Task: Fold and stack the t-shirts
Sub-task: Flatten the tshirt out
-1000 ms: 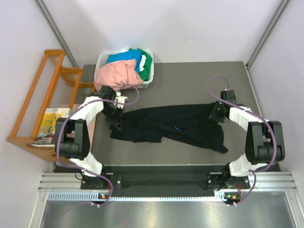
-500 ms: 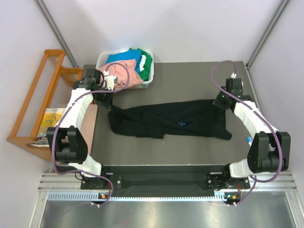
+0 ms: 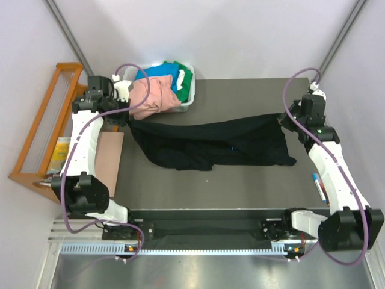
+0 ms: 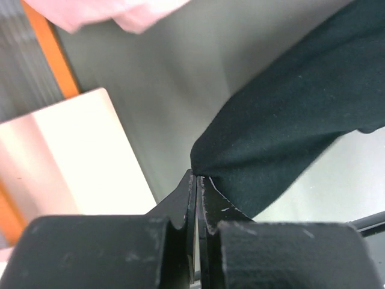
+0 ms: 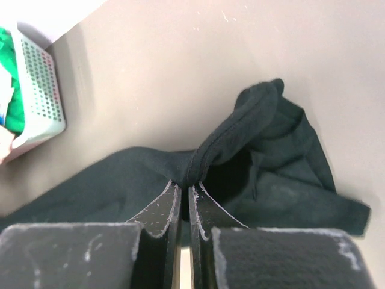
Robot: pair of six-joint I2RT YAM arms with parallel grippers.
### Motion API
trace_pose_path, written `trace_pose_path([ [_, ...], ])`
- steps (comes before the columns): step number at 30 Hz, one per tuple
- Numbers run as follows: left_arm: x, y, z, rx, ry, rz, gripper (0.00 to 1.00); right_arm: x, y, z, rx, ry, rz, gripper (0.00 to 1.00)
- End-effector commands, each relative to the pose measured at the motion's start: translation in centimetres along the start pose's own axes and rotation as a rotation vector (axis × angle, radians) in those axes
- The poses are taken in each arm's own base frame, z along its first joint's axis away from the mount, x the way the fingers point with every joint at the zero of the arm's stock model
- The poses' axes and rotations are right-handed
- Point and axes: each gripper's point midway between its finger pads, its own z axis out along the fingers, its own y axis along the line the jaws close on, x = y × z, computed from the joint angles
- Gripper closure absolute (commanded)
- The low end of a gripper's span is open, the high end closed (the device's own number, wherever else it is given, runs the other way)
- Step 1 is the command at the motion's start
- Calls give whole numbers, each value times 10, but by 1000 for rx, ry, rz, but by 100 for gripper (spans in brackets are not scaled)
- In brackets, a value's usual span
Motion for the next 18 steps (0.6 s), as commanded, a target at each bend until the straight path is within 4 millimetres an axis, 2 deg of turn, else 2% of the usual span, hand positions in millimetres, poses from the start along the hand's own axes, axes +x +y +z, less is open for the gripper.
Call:
trace_pose_path([
  [1, -29, -5, -49, -38, -137, 47, 100, -16, 3, -40, -24, -99, 6, 100],
  [6, -53, -10, -87, -56, -227, 67, 100, -66, 22, -111, -100, -306, 14, 99],
  [7, -60, -11, -100, -68, -253, 72, 100, -74, 24, -121, -106, -333, 18, 99],
  [9, -66, -13, -114, -78, -280, 76, 100, -89, 33, -151, -147, -397, 24, 100],
  [10, -70, -16, -128, -86, -308, 81, 100, -94, 35, -161, -161, -420, 25, 100],
  [11, -71, -18, -135, -89, -324, 84, 100, -102, 39, -182, -191, -469, 28, 100],
  [12, -73, -21, -144, -88, -344, 89, 100, -106, 40, -194, -203, -497, 25, 100],
  [13, -76, -28, -163, -88, -395, 107, 100, -109, 40, -213, -222, -541, 22, 100],
  [14, -75, -31, -172, -92, -415, 117, 100, -115, 43, -229, -237, -577, 18, 100],
  [15, -76, -34, -183, -99, -444, 127, 100, -116, 38, -237, -217, -594, 23, 100],
  [16, -78, -40, -204, -116, -500, 145, 100, -119, 38, -252, -230, -628, 25, 100],
  [18, -77, -45, -226, -135, -549, 161, 100, -127, 41, -280, -260, -689, 16, 100],
])
